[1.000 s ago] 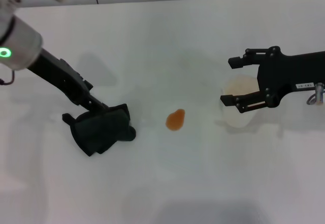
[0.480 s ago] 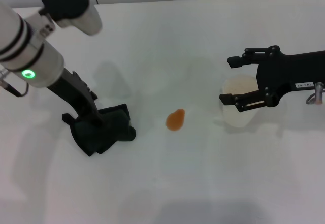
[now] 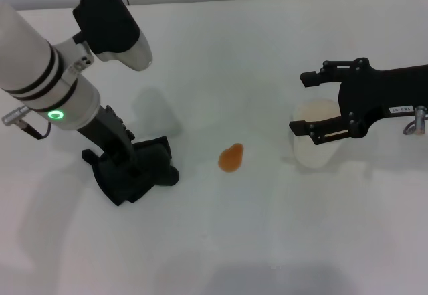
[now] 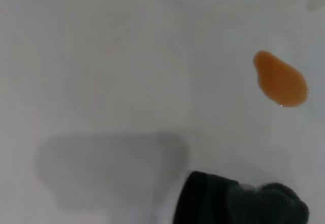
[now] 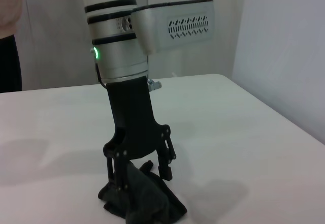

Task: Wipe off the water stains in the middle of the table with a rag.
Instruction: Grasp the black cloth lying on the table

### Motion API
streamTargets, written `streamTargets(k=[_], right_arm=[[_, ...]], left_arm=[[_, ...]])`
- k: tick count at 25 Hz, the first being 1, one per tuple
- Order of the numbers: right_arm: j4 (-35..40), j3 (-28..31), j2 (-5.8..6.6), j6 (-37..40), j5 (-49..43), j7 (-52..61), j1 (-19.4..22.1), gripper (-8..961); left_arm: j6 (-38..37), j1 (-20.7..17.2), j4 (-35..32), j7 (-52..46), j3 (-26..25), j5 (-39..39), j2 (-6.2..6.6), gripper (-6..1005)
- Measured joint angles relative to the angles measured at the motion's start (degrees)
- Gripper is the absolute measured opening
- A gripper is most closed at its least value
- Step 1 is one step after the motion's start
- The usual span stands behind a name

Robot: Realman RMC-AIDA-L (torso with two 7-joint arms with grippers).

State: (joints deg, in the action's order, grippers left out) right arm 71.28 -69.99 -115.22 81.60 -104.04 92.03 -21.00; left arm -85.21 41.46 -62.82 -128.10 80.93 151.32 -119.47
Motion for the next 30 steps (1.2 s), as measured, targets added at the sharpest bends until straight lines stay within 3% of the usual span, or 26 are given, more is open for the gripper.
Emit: streamTargets(k=[15, 24, 30], right_arm=[[0.0, 0.1, 0.00, 0.0, 0.0, 0.1, 0.1, 872], [0.2, 0.2, 0.00, 0.2, 0.0, 0.1, 0.3, 872], [0.2, 0.2, 0.02, 0.3, 0.0, 0.1, 0.4, 872]], left_arm=[[1.2, 1.1, 0.1, -4.5, 4.8, 0.4, 0.16, 721], [1.7, 1.3, -0.2, -7.0, 10.6, 3.6, 0.09, 365], [2.3, 1.3, -1.5, -7.1, 11.1, 3.7, 0.10, 136]])
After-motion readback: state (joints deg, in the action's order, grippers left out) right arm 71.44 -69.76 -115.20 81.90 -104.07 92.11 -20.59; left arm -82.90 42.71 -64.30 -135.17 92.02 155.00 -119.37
